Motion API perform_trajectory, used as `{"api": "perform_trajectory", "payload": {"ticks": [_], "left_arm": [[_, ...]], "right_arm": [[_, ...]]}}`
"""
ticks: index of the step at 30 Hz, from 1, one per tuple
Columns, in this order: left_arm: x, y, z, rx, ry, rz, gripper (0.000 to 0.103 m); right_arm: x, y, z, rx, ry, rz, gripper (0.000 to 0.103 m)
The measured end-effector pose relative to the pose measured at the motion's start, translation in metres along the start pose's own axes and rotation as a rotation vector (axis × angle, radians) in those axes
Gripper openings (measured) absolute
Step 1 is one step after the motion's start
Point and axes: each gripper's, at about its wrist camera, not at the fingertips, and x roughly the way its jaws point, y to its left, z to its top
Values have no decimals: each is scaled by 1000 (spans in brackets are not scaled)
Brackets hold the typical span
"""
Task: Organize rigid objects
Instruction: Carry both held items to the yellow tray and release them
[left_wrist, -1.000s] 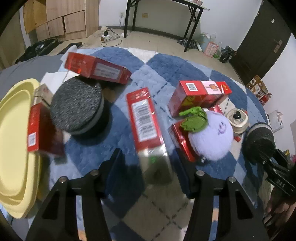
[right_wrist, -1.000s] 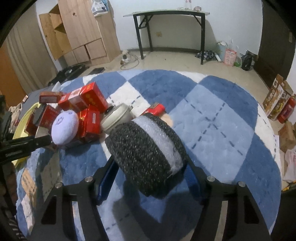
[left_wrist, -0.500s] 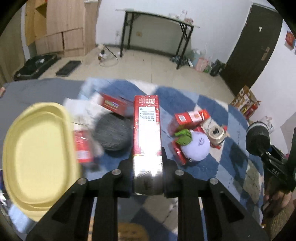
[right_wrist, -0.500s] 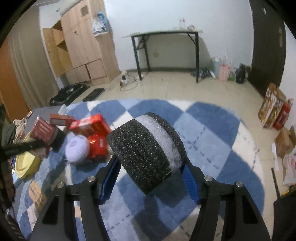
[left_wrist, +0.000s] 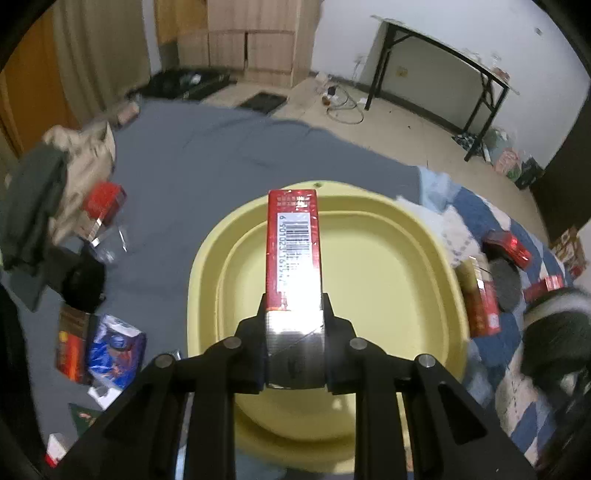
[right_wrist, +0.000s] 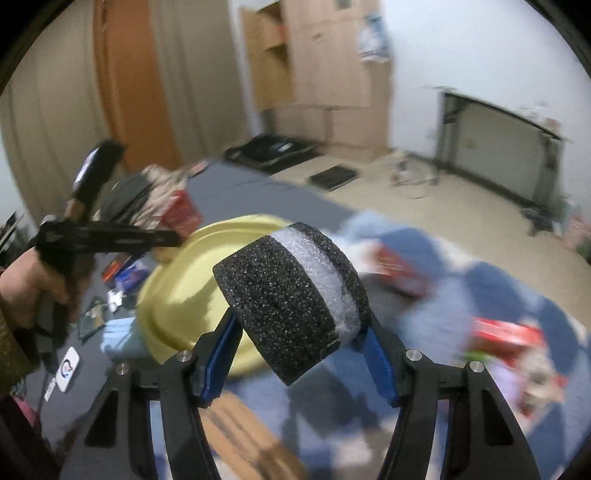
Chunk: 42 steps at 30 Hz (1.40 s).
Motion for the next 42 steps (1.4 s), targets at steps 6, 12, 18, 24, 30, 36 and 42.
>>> {"api": "perform_trajectory", "payload": {"ticks": [6, 12, 18, 24, 30, 36, 42], "left_arm": [[37, -1, 15, 51, 44, 3, 24], [62, 7, 11, 34, 88, 23, 24], [72, 10, 7, -13, 106, 59, 30], [27, -1, 12, -49, -17, 25, 103], [-26, -42, 10, -20, -77, -25, 103], [-54, -111, -10, 25, -63, -149, 103], [-62, -155, -38, 122, -47, -138, 103]], "right_arm": [[102, 52, 25, -118, 139, 10, 62], [163, 59, 25, -157, 235, -11, 62], [193, 78, 20, -172, 239, -20, 63], [169, 69, 22, -111, 207, 13, 93], [90, 45, 15, -2, 68, 29, 103], [-6, -34, -21, 101, 6, -97, 103], [-83, -123, -62, 168, 2, -276, 103]]}}
